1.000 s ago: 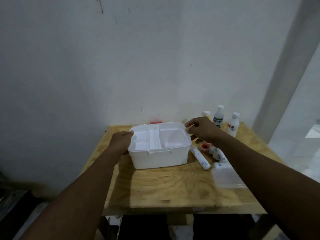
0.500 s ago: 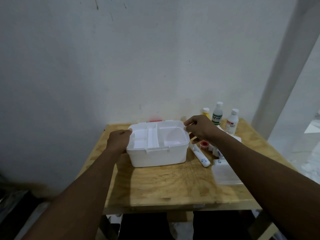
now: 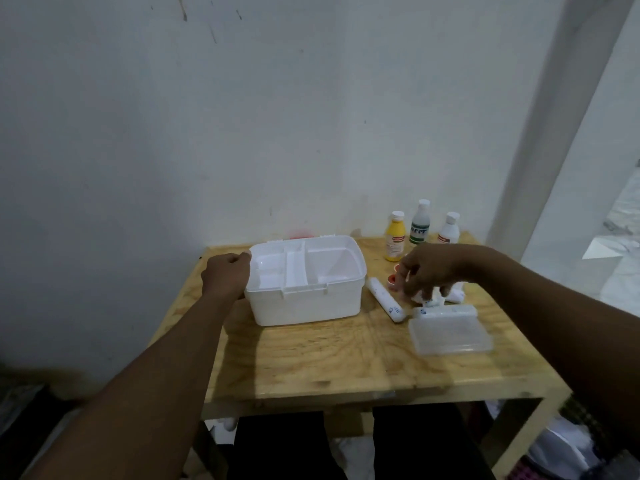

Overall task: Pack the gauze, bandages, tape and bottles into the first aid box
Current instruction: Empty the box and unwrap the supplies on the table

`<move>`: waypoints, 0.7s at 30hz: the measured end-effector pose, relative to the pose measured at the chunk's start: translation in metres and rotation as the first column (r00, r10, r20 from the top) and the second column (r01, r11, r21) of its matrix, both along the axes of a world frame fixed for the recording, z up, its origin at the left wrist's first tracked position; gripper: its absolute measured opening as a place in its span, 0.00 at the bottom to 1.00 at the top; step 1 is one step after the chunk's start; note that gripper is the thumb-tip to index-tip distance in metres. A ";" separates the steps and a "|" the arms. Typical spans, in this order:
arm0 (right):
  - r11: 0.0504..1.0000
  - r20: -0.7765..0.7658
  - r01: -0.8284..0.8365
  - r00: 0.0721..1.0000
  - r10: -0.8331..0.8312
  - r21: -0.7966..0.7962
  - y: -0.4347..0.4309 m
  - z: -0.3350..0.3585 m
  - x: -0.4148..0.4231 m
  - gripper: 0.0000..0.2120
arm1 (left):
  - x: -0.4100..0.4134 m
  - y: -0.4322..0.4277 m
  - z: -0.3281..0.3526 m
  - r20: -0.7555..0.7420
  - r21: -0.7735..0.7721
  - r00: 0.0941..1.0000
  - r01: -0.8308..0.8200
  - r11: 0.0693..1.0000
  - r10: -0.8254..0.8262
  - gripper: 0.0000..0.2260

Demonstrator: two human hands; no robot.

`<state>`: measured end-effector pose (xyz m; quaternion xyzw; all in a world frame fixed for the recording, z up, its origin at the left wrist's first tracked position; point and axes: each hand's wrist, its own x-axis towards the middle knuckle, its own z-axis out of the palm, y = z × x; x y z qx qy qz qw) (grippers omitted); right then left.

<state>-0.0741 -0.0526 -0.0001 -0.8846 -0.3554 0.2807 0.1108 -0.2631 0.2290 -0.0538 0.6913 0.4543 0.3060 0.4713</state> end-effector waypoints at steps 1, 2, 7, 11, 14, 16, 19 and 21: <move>0.993 0.016 -0.023 1.000 0.025 -0.113 -0.006 0.001 -0.002 0.12 | 0.000 -0.001 0.001 -0.006 -0.009 1.000 0.004 1.000 -0.004 0.12; 0.978 0.036 -0.037 0.998 0.045 -0.206 -0.010 0.001 -0.004 0.17 | -0.001 -0.002 0.002 -0.014 -0.015 1.000 0.006 1.000 -0.007 0.12; 0.929 0.106 -0.083 0.986 0.130 -0.361 -0.016 -0.018 -0.019 0.31 | -0.003 -0.008 0.005 -0.026 -0.013 0.999 0.018 1.000 -0.019 0.09; 0.919 0.211 -0.118 0.955 0.209 -0.377 -0.014 -0.022 -0.036 0.33 | -0.006 -0.010 0.005 -0.016 -0.022 1.000 0.022 1.000 -0.022 0.10; 0.915 0.245 -0.135 0.939 0.241 -0.380 -0.015 -0.019 -0.041 0.30 | -0.006 -0.011 0.004 -0.013 -0.021 0.999 0.029 0.999 -0.029 0.10; 0.915 0.254 -0.148 0.933 0.255 -0.375 -0.014 -0.020 -0.041 0.29 | -0.006 -0.011 0.005 -0.016 -0.019 0.999 0.031 0.999 -0.031 0.10; 0.926 0.245 -0.147 0.939 0.241 -0.347 -0.012 -0.022 -0.037 0.29 | -0.006 -0.009 0.004 -0.020 -0.008 0.999 0.036 0.999 -0.036 0.11; 0.944 0.233 -0.155 0.946 0.227 -0.292 -0.011 -0.021 -0.033 0.25 | -0.006 -0.008 0.004 -0.021 -0.009 0.999 0.039 0.999 -0.040 0.13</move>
